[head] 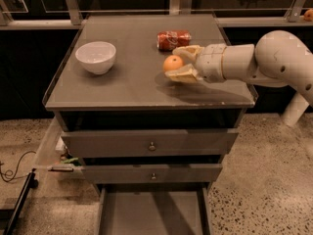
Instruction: Pick orange from bottom drawer and place on counter
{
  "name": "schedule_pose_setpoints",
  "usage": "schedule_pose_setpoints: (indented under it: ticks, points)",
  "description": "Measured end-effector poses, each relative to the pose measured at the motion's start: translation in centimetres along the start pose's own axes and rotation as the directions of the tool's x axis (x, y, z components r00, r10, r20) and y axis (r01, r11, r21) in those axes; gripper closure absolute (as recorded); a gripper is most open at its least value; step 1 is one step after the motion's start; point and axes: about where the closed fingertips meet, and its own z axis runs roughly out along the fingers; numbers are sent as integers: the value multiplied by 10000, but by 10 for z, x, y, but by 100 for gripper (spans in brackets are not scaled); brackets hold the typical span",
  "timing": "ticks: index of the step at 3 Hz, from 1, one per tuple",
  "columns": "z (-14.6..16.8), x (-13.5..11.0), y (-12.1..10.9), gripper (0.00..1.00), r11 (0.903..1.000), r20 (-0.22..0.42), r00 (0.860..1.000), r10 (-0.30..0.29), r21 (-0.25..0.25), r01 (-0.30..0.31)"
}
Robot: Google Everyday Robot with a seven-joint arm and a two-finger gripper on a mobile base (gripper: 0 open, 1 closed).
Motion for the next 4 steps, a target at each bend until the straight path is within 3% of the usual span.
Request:
schedule_pose_setpoints:
  ticks: [2,4]
  points:
    - [20,21,-7,100,9973,746,9951,642,-414,-612]
    - [20,21,-7,58,9972,748,9951,643,-416,-613]
